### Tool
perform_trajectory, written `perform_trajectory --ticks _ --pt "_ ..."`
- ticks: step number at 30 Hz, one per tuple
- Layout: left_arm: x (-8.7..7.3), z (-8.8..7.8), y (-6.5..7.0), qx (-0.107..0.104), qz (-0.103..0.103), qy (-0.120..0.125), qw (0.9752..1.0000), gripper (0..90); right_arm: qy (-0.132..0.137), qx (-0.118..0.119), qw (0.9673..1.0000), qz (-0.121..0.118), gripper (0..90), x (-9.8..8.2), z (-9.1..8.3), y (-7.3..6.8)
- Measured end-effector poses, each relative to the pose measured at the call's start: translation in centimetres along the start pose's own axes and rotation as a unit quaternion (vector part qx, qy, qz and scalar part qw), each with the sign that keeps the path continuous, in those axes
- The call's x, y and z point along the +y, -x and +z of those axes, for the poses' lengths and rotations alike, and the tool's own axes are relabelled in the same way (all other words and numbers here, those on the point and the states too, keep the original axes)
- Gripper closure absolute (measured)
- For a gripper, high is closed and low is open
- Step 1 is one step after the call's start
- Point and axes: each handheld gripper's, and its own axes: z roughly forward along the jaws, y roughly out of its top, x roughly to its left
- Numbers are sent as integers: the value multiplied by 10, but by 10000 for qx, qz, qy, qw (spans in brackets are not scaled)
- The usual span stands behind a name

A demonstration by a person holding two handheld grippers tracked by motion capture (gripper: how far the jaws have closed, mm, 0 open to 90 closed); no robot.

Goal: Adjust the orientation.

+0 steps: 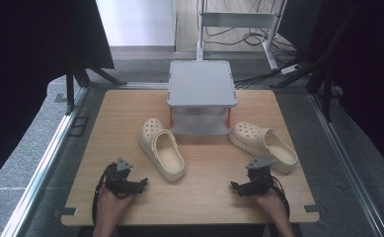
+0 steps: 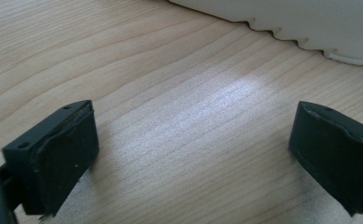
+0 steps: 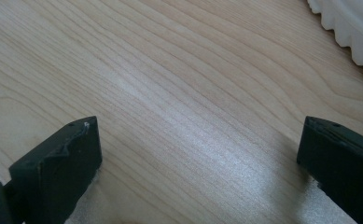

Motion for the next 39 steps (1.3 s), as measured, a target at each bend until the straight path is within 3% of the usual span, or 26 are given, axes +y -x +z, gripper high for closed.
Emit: perform_trajectory --ticks 5,12,17,22,26,39 --pt "-1 -1 -1 -12 7 17 10000 27 -66 49 9999 115 24 4 -2 2" --pt "0 1 -1 -78 59 -21 10000 0 31 76 10000 -44 0 13 -9 2" --pt "0 1 -1 -78 59 -21 10000 0 113 217 9996 -142 0 24 -14 4" --pt "0 1 -1 -69 60 -28 10000 0 223 406 9989 -80 0 34 -15 5" --pt "1 1 -1 -68 62 -29 10000 0 359 721 9967 -101 0 48 -15 4" --pt "1 1 -1 -67 67 -33 9999 0 297 891 9954 -215 0 87 -12 -7"
